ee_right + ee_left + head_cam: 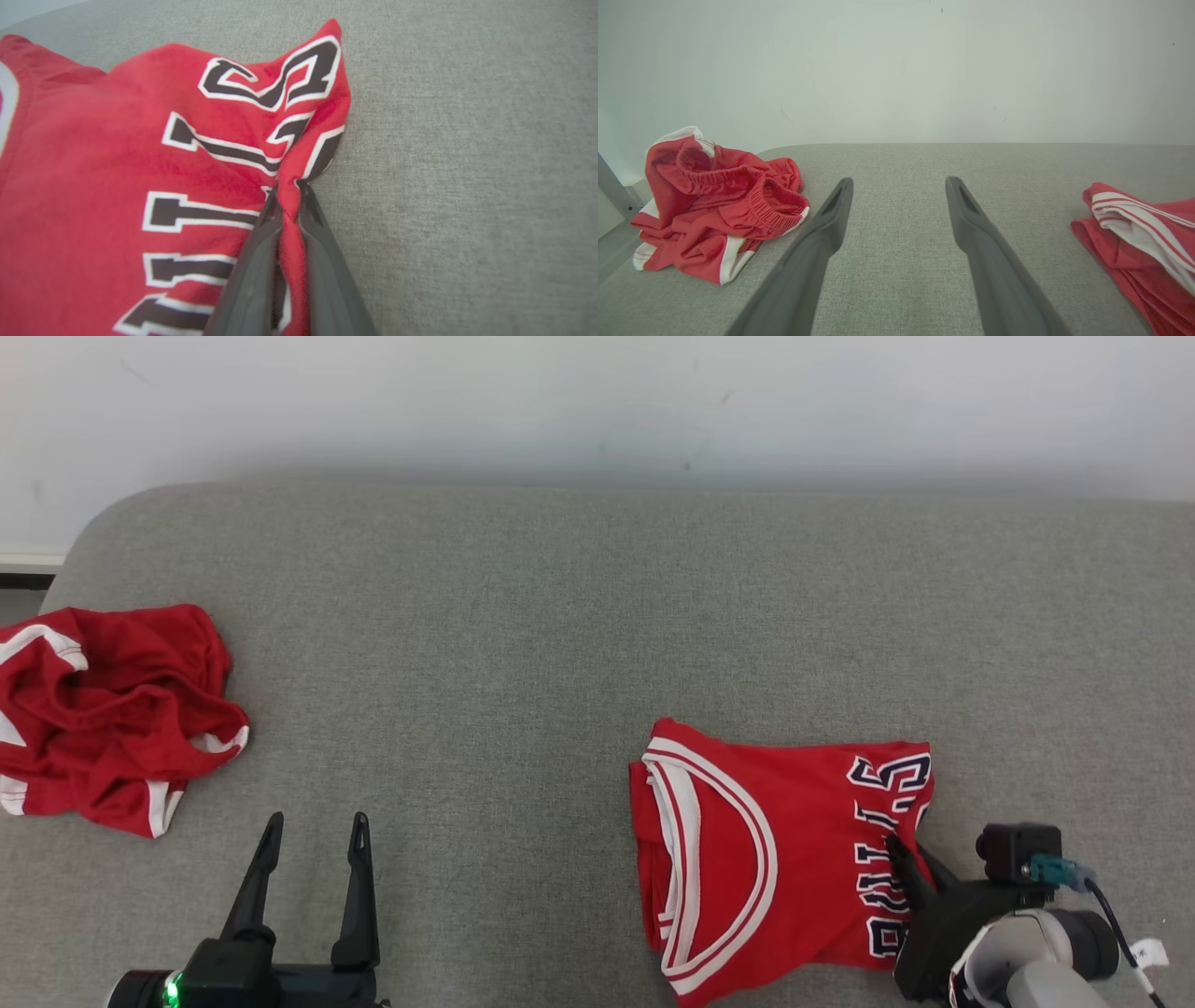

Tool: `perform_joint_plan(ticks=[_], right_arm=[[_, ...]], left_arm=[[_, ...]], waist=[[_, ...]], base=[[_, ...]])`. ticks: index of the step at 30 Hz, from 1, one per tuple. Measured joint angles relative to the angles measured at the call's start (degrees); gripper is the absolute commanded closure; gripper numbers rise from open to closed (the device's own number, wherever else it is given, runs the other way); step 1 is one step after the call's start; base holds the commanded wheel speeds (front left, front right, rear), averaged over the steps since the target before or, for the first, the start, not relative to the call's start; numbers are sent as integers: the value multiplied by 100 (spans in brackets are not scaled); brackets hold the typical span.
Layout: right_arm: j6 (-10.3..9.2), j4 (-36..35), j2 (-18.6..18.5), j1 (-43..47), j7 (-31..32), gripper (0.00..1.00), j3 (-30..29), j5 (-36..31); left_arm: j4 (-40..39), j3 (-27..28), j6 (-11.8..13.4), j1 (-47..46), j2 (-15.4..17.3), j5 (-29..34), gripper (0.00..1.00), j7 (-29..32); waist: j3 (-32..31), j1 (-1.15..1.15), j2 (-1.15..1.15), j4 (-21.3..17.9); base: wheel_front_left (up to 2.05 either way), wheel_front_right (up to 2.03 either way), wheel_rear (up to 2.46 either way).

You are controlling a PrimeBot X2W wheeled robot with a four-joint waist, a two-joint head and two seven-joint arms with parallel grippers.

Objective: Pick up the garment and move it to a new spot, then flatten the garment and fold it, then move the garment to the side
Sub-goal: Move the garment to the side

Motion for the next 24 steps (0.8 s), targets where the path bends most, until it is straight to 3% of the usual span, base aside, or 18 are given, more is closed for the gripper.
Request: perform_joint_plan(ticks=[9, 24], right_arm=[[0, 44, -256, -1122, -30, 100, 292, 193], [0, 660, -1507, -3145, -270, 100, 181, 385]], left_arm=[[-132, -11, 4, -187, -10, -5, 0, 1], [-702, -265, -51, -1042, 85, 240, 0, 0]], waist=[[287, 1, 0, -63], [1477, 1, 1, -238]], base=[[0, 0, 0], [0, 0, 0]])
